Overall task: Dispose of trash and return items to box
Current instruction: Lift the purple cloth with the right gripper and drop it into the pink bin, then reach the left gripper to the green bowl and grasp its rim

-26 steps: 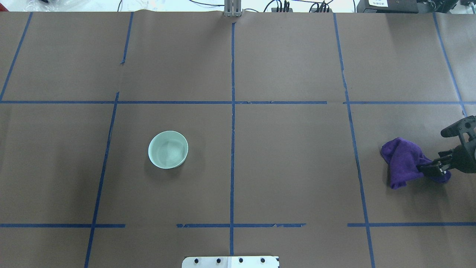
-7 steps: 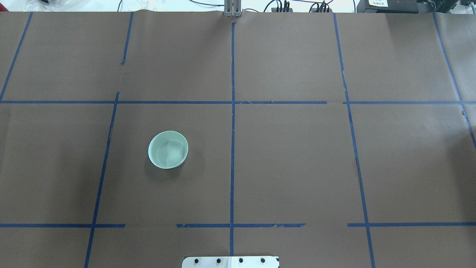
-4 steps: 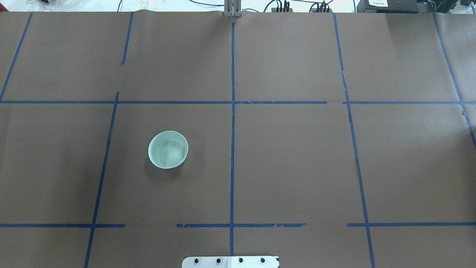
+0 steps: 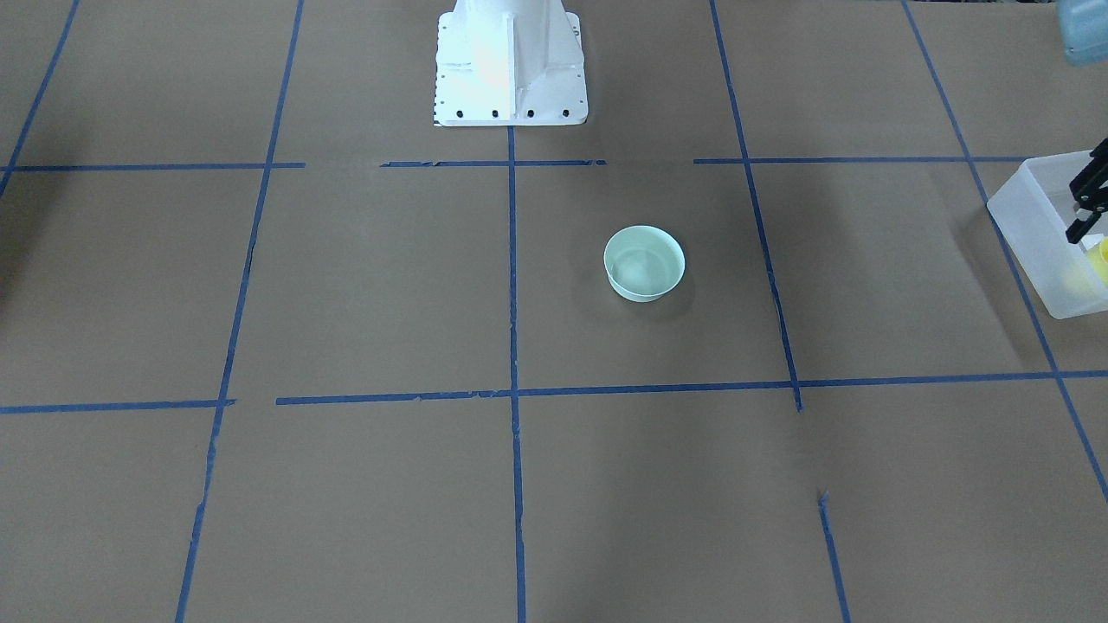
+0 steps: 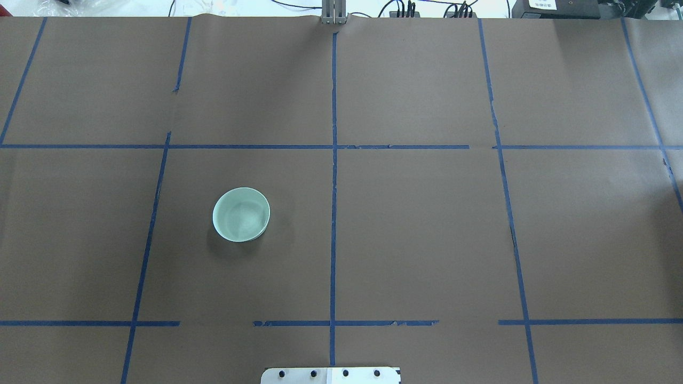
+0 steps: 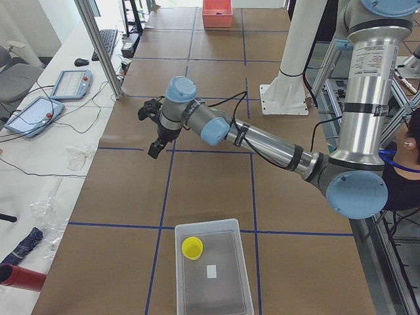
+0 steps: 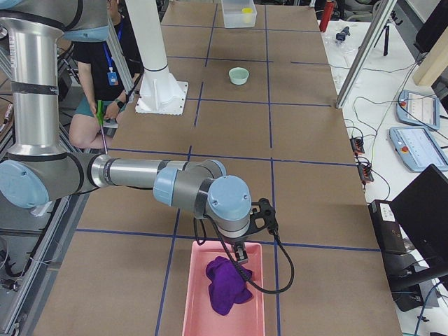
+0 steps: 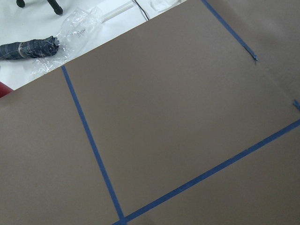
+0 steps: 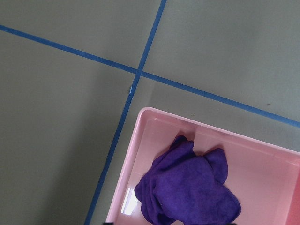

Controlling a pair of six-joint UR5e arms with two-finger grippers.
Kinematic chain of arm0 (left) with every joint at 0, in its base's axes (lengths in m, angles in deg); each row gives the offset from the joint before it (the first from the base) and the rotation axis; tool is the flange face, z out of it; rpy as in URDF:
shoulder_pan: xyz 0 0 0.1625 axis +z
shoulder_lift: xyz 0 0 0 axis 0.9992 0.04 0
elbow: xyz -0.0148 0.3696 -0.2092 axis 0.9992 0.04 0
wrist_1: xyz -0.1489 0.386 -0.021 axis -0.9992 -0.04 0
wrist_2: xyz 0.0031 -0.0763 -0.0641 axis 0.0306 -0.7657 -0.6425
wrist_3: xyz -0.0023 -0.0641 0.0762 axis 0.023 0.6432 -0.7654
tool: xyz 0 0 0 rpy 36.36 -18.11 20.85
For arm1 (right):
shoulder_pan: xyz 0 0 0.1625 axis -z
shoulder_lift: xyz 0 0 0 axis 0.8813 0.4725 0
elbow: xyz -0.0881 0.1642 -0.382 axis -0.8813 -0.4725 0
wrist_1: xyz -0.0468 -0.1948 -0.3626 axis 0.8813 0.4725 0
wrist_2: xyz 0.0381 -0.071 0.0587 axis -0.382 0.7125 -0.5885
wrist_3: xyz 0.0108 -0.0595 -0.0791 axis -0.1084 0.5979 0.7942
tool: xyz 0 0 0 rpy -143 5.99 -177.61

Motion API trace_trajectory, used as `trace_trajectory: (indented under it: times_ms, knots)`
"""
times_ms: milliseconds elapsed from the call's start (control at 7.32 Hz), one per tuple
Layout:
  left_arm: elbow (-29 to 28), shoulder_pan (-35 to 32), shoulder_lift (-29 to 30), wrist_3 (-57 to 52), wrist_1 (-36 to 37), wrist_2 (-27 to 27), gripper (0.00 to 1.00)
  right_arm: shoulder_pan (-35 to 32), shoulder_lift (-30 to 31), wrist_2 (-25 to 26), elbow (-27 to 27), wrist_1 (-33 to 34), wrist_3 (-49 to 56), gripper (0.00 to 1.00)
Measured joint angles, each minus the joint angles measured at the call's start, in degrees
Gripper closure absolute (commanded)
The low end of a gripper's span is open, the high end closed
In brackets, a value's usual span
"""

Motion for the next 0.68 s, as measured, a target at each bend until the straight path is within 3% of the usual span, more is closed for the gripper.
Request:
trace_trajectory:
  times_ms: [273,547,683]
  knots:
    - [3.88,10.40,4.23,20.85,1.91,4.45,0.00,3.30,1.04,-0.05,0.01,-6.37,-7.63,0.00]
    - [4.93,21.60,6.47,39.42,0.33,11.88,0.12,4.34,1.32,-0.11,0.01,-10.14,-11.63,0.00]
    - [4.53,26.09,6.73,45.94,-1.79,14.37,0.13,4.50,1.34,-0.14,0.02,-10.71,-12.14,0.00]
